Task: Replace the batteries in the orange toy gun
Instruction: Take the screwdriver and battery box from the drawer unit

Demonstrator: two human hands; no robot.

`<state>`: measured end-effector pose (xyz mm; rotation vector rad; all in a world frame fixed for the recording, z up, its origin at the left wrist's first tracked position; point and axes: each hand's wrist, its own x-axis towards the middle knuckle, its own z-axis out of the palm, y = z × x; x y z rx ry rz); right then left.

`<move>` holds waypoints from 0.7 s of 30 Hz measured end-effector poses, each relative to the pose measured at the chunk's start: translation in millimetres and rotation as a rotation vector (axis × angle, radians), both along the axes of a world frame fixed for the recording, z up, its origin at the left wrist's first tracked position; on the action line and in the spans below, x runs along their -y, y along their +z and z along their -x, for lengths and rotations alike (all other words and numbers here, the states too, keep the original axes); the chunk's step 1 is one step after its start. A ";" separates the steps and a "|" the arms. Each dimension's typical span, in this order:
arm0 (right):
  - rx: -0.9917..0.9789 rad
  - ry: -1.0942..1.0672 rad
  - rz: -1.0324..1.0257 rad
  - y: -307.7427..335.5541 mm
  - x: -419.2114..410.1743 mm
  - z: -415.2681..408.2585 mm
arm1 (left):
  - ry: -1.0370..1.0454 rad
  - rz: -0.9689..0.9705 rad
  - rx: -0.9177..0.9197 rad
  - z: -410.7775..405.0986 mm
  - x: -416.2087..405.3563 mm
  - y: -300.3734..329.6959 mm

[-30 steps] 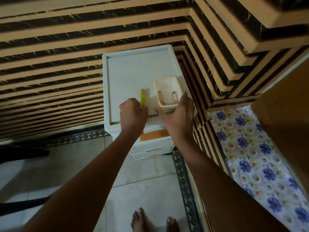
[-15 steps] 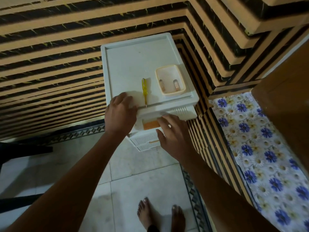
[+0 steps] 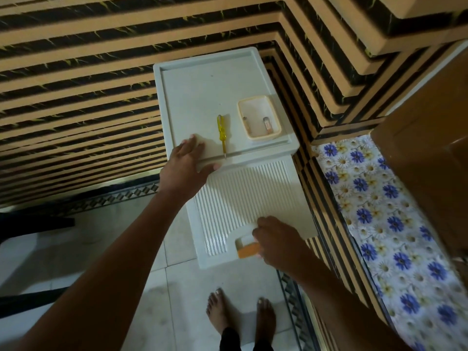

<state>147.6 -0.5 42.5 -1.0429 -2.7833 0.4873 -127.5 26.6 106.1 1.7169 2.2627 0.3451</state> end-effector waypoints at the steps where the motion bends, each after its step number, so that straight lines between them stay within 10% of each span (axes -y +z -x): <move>1: 0.083 -0.013 0.019 -6.6 7.8 -2.8 | 0.003 -0.009 -0.003 0.7 0.4 -1.6; 13: 0.358 -0.143 0.031 -113.0 -49.4 73.9 | 0.019 -0.243 -0.152 3.1 4.8 -47.9; 17: 0.124 -0.292 0.219 -126.5 -78.0 99.9 | 0.027 -0.281 -0.192 2.9 3.8 -54.1; 21: -0.507 -0.806 0.462 -114.2 -68.9 103.4 | 0.030 -0.275 -0.189 3.1 3.6 -49.9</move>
